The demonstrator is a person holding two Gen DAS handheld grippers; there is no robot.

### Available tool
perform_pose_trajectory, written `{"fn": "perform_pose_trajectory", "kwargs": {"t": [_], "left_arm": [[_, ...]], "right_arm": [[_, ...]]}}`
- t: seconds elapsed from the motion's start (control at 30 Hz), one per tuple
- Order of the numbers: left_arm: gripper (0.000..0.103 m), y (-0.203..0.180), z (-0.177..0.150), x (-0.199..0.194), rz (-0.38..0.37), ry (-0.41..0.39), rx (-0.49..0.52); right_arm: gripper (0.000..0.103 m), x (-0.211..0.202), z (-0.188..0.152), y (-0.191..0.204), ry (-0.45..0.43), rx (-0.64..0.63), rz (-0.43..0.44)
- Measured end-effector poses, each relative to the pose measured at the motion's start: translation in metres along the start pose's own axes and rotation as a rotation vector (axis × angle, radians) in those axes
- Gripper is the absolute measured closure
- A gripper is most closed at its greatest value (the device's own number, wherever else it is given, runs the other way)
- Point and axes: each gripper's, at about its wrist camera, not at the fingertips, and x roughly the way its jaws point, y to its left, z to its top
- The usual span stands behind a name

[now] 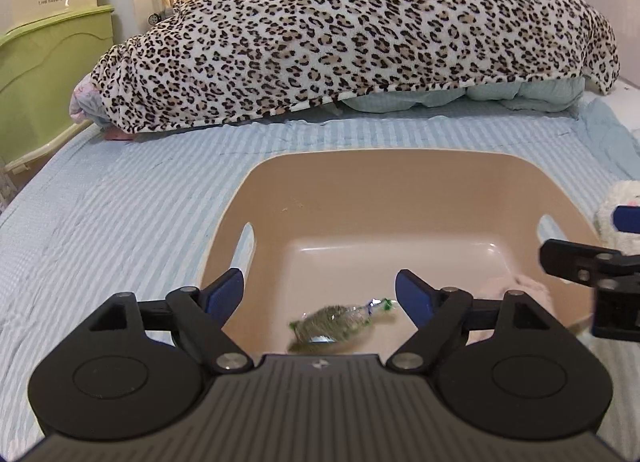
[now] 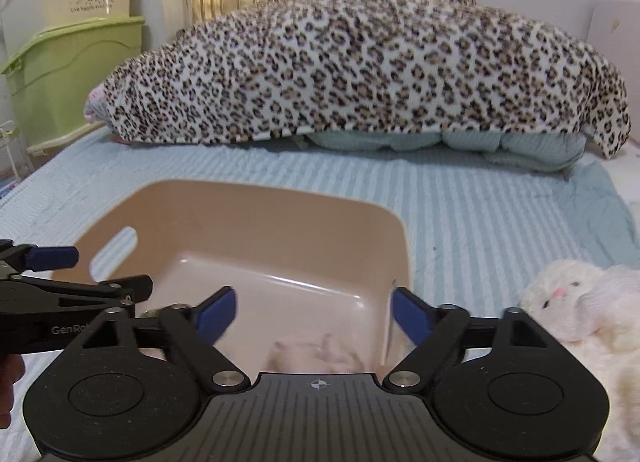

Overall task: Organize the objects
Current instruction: 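Carry the snack bag and cloth ball over the basket while both tools open to drop them, then grasp the black cube box with the left tool while the right tool grasps the white medicine box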

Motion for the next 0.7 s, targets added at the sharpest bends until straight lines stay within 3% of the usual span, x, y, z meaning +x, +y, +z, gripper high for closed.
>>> {"fn": "perform_pose_trajectory", "kwargs": {"t": [0.13,0.37,0.7], "left_arm": [[0.016,0.005,-0.006,-0.021,-0.005,-0.013,-0.007],[0.008,0.018,-0.026,-0.057,-0.01,-0.017,-0.017],[0.008,0.029,-0.075,-0.076,-0.042,0.072,0.064]], "right_arm": [[0.0,-0.031,-0.002,0.002,-0.014,-0.034,-0.003],[0.0,-0.071,-0.026,0.005,0.038,-0.039,0.019],[0.0,-0.085,-0.077,0.012,0.159,-0.057,0.036]]}}
